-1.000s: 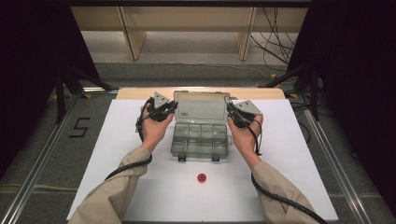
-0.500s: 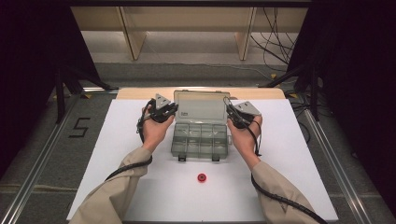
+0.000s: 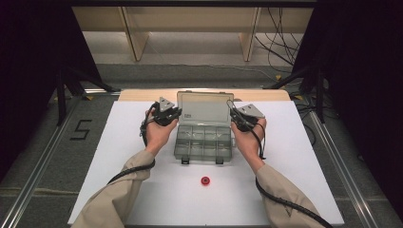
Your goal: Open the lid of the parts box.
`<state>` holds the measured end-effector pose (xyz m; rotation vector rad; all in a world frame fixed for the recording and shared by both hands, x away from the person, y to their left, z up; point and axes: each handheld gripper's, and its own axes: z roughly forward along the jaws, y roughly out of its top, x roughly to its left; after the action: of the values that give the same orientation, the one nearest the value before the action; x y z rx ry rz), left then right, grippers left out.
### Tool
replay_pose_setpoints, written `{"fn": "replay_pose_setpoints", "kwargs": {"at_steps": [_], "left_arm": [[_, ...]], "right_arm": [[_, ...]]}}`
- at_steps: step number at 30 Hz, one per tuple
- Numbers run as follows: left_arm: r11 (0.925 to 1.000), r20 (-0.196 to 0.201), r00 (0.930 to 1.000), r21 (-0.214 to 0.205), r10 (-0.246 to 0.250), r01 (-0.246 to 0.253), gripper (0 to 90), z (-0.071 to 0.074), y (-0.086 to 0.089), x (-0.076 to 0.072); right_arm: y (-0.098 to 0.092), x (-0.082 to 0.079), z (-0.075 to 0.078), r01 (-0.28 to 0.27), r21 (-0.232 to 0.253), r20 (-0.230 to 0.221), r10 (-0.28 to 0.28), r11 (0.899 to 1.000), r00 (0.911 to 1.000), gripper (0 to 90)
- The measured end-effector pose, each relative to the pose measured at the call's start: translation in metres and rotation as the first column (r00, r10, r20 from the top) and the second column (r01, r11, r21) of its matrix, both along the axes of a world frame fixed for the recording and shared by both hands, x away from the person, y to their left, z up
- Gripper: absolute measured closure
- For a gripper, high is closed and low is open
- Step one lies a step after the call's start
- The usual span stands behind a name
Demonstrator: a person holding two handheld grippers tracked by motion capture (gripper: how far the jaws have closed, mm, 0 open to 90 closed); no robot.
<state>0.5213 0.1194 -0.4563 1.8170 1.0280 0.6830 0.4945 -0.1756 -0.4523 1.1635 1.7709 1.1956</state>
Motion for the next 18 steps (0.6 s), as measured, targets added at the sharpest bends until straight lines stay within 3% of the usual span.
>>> {"fn": "replay_pose_setpoints", "kwargs": {"at_steps": [8,18], "left_arm": [[0.9999,-0.023,0.9997,-0.013,-0.002,0.002,75.4,-0.0012,-0.0006,0.0012],[0.9993,-0.039,0.9991,-0.034,0.016,-0.017,58.6,-0.0006,-0.0012,0.0025]], "right_arm": [[0.0007,0.0002,-0.0008,-0.009,-0.003,-0.022,0.009,1.0,0.9997,76.9],[0.0017,0.0031,-0.0026,0.0,0.004,-0.019,0.0,1.0,0.9998,56.1]]}}
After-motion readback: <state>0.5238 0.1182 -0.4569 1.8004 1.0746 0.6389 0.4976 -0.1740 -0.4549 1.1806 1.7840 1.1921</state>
